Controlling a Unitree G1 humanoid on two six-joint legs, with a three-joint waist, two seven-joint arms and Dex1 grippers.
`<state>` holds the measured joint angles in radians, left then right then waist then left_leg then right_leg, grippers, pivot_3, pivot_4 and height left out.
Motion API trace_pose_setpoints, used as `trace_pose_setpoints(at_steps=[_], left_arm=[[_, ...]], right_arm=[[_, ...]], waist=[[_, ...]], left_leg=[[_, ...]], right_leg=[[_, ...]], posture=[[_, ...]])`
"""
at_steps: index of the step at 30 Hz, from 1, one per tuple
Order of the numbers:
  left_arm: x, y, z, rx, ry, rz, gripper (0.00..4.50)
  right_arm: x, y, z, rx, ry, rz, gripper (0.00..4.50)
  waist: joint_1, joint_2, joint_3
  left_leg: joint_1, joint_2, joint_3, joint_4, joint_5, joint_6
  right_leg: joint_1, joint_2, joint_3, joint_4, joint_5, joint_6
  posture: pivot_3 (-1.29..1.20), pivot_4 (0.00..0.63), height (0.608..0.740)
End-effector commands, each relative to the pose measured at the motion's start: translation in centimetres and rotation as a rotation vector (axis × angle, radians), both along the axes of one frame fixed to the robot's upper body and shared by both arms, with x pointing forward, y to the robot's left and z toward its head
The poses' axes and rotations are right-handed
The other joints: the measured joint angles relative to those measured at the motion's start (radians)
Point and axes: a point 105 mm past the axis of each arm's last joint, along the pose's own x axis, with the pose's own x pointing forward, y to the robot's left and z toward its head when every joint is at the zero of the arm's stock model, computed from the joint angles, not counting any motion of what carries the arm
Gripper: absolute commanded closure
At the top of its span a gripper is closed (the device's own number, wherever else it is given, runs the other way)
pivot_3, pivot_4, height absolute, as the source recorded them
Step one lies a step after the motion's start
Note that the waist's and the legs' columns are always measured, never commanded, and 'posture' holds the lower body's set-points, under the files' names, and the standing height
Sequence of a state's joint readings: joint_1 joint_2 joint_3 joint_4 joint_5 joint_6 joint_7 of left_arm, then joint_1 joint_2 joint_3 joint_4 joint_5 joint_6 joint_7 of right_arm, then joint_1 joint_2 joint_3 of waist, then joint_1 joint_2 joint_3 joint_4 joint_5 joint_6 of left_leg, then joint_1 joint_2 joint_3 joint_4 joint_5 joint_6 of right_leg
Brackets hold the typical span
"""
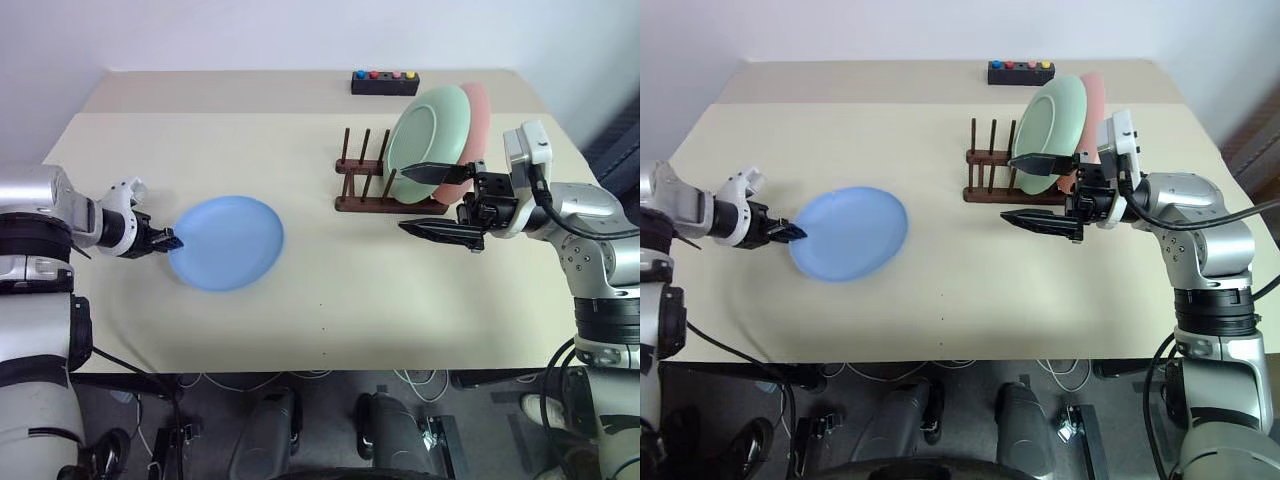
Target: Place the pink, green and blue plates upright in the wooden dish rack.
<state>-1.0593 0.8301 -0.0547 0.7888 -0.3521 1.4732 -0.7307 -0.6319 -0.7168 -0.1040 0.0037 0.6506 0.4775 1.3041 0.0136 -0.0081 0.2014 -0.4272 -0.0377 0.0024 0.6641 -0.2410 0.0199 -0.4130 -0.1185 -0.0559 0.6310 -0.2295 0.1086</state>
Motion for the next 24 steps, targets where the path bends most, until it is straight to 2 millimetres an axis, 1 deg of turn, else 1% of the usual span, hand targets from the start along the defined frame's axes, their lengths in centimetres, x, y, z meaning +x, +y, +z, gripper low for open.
trace_pose_setpoints(at_steps=[1,3,5,7,9,10,11,12,14,16,17,18,20,22,24], left_arm=[[0.3,-0.4,0.6,-0.017,-0.020,0.005,4.47],[0.7,-0.9,1.7,-0.086,-0.065,0.020,4.47],[1.5,-1.3,3.6,-0.170,-0.193,0.017,4.47],[1.7,-1.7,6.0,-0.263,-0.353,-0.010,4.47],[1.8,-1.5,8.1,-0.295,-0.546,-0.015,4.47],[1.5,-1.4,8.9,-0.303,-0.637,-0.011,4.47],[1.2,-1.3,9.9,-0.315,-0.728,-0.003,4.47],[0.9,-1.4,10.7,-0.335,-0.811,0.012,4.47],[0.5,-1.1,12.3,-0.397,-0.955,0.089,4.47],[0.6,-0.5,14.0,-0.502,-1.096,0.248,4.47],[0.5,-0.5,14.5,-0.532,-1.155,0.309,4.47],[0.4,-1.4,14.5,-0.519,-1.220,0.362,4.47],[0.1,-3.0,14.6,-0.524,-1.288,0.418,4.47],[-0.2,-4.7,14.0,-0.633,-1.304,0.501,4.47],[-0.2,-5.8,13.3,-0.672,-1.296,0.561,4.47]], right_arm=[[-0.3,0.2,1.4,0.013,-0.049,0.015,0.00],[-0.3,0.1,1.3,0.011,-0.049,0.015,0.00],[-0.4,0.2,1.3,0.001,-0.056,0.018,0.00],[-0.5,0.4,1.4,-0.010,-0.071,0.023,0.00],[-0.6,0.7,1.5,-0.052,-0.107,0.021,0.00],[-0.6,1.0,1.5,-0.082,-0.148,0.014,0.00],[-0.5,1.4,1.7,-0.108,-0.187,0.007,0.00],[-0.3,1.8,1.8,-0.139,-0.236,-0.003,0.00],[0.0,3.0,1.8,-0.266,-0.427,-0.018,0.00],[0.1,4.6,2.1,-0.381,-0.666,0.001,0.00],[0.1,5.3,2.5,-0.411,-0.764,0.012,0.00],[0.0,6.8,3.5,-0.405,-0.887,0.019,0.00],[-0.2,8.6,4.8,-0.386,-1.051,0.018,0.00],[0.3,9.7,5.0,-0.403,-1.229,-0.031,0.00],[0.8,10.3,4.9,-0.413,-1.332,-0.064,0.00]], waist=[[-0.002,0.000,0.000],[-0.002,0.000,0.000],[-0.003,-0.001,0.000],[-0.005,-0.002,0.001],[-0.008,-0.002,0.001],[-0.010,-0.002,0.001],[-0.013,-0.002,0.001],[-0.014,-0.002,0.001],[-0.014,-0.002,0.001],[-0.011,-0.002,0.001],[-0.010,-0.002,0.001],[-0.009,-0.003,0.001],[-0.008,-0.003,0.001],[-0.001,-0.006,-0.001],[0.003,-0.012,-0.003]], left_leg=[[0.000,0.000,0.000,0.000,0.000,0.000],[0.000,0.000,0.000,0.000,0.000,0.000],[0.000,0.000,0.000,0.000,0.000,0.000],[0.000,0.000,0.000,0.000,0.000,0.000],[0.000,0.000,0.000,0.000,0.000,-0.001],[-0.001,0.000,0.000,0.000,0.003,-0.005],[0.000,0.000,0.000,-0.001,0.003,-0.005],[0.000,0.000,0.000,-0.001,0.003,-0.006],[0.000,0.001,-0.001,-0.001,0.003,-0.007],[0.000,0.001,-0.001,0.000,0.004,-0.008],[0.000,0.000,-0.001,0.000,0.004,-0.008],[0.000,0.000,-0.001,0.000,0.004,-0.008],[0.000,0.000,0.000,0.000,0.005,-0.010],[0.000,0.000,0.000,-0.001,0.005,-0.010],[0.000,0.000,-0.001,-0.001,0.005,-0.010]], right_leg=[[0.000,0.000,0.000,0.000,0.000,0.000],[0.000,0.000,0.000,0.000,0.000,0.000],[0.000,0.000,0.000,0.000,0.000,0.000],[-0.001,0.000,0.000,0.000,0.000,0.000],[-0.001,0.000,0.000,0.000,0.000,0.000],[-0.001,-0.001,0.000,0.000,0.000,0.000],[-0.002,-0.001,0.001,0.000,0.000,0.000],[-0.002,-0.001,0.001,0.000,0.000,0.000],[-0.002,-0.001,0.001,0.000,0.000,0.000],[-0.002,-0.001,0.000,0.001,0.001,0.000],[-0.002,-0.001,0.000,0.001,0.001,0.000],[-0.002,-0.001,0.000,0.001,0.001,0.000],[-0.002,-0.001,0.001,0.001,0.001,0.000],[-0.001,-0.001,0.000,0.000,0.001,0.001],[0.000,-0.001,0.000,-0.001,0.001,0.001]], posture=[[0.00,0.150,0.735],[0.00,0.150,0.735],[0.00,0.150,0.735],[0.00,0.150,0.735],[0.00,0.150,0.735],[0.00,0.150,0.735],[0.00,0.150,0.735],[0.00,0.150,0.735],[0.00,0.150,0.735],[0.00,0.150,0.735],[0.00,0.150,0.735],[0.00,0.150,0.735],[0.00,0.150,0.735],[0.00,0.150,0.735],[0.00,0.150,0.735]])
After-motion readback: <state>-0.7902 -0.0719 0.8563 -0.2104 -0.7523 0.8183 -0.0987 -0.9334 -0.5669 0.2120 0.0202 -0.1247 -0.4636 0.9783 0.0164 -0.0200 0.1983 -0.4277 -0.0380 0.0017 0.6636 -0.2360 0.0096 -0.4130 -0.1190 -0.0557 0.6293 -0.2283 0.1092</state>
